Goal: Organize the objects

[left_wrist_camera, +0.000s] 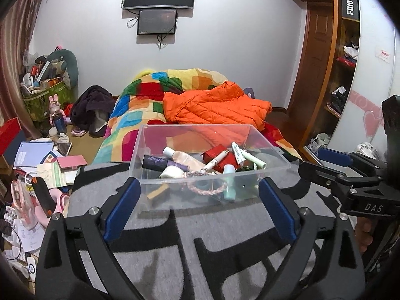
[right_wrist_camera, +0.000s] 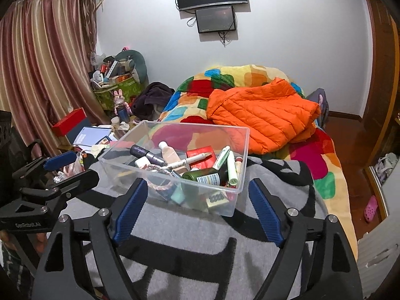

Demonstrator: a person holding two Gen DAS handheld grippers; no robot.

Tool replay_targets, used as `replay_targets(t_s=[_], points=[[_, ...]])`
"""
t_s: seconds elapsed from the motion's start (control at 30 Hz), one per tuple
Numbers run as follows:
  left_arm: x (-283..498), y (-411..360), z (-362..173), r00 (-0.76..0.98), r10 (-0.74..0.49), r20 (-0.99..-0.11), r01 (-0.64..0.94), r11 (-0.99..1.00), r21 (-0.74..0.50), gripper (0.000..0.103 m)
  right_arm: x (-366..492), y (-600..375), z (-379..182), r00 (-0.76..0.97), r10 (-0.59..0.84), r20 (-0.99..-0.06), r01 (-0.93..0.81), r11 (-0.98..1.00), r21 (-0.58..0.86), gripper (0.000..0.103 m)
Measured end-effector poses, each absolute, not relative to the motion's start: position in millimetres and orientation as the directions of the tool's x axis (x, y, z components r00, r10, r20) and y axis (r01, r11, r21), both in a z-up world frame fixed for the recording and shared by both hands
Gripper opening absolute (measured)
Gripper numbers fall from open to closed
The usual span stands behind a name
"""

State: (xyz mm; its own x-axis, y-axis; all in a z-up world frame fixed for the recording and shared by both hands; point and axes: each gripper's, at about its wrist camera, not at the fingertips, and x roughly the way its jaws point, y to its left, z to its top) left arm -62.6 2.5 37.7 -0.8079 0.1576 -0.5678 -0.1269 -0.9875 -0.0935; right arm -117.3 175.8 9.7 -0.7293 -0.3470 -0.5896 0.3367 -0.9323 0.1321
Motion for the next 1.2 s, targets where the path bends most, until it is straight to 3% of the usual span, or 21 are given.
replay_targets(t_s=[1.2], points=[[-61, 6, 22, -0.786, 0.172, -0.594, -0.137, -0.985, -0.105, 0.097, -112, 175, -4, -0.71, -0.343, -0.615, 0.333, -0.933, 0.136, 0.08]])
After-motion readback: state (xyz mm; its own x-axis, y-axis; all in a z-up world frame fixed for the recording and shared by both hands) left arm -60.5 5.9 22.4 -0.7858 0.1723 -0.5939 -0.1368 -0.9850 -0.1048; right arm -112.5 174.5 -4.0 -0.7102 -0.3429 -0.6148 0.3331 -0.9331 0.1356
